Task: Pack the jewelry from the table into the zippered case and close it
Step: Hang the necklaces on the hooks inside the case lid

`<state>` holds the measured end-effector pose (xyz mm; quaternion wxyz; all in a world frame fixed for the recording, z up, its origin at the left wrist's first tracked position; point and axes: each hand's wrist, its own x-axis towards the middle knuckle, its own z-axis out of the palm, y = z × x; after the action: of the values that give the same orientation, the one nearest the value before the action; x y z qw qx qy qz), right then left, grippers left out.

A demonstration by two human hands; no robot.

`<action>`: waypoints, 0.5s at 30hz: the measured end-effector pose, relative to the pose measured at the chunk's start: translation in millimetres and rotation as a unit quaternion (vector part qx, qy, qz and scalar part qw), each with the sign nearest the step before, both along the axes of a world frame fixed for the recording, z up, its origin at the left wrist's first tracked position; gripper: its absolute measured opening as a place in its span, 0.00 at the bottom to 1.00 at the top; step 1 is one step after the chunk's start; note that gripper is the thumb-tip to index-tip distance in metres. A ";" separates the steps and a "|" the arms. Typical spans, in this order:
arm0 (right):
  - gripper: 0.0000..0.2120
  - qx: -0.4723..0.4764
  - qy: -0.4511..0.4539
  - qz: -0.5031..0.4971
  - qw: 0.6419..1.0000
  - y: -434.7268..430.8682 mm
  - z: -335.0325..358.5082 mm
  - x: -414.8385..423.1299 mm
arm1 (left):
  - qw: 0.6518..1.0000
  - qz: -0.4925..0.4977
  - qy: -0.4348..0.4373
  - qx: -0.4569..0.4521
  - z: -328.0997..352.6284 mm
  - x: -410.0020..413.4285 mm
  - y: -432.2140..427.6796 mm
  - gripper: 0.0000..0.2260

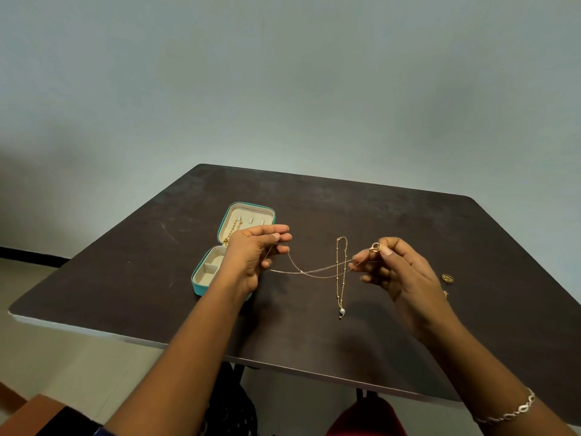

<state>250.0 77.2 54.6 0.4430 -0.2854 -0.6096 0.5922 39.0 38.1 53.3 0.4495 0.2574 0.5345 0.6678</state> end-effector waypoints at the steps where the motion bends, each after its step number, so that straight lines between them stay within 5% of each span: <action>1: 0.09 -0.003 0.008 0.004 1.000 -0.3 0.5 0.2 | 1.000 0.001 -0.003 -0.004 -0.2 -0.3 -0.3 0.08; 9: 0.09 -0.081 0.065 0.026 0.994 -1.6 2.8 -1.8 | 1.000 0.020 -0.001 0.000 -4.4 3.2 -0.4 0.08; 15: 0.09 -0.133 0.033 0.016 0.990 -0.9 -0.1 -3.0 | 0.995 -0.033 0.082 0.048 -3.1 29.9 -8.0 0.08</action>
<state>247.0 76.3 54.5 0.4111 -0.3122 -0.5153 0.6841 68.9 30.0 50.1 0.4134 0.3502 0.5284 0.6537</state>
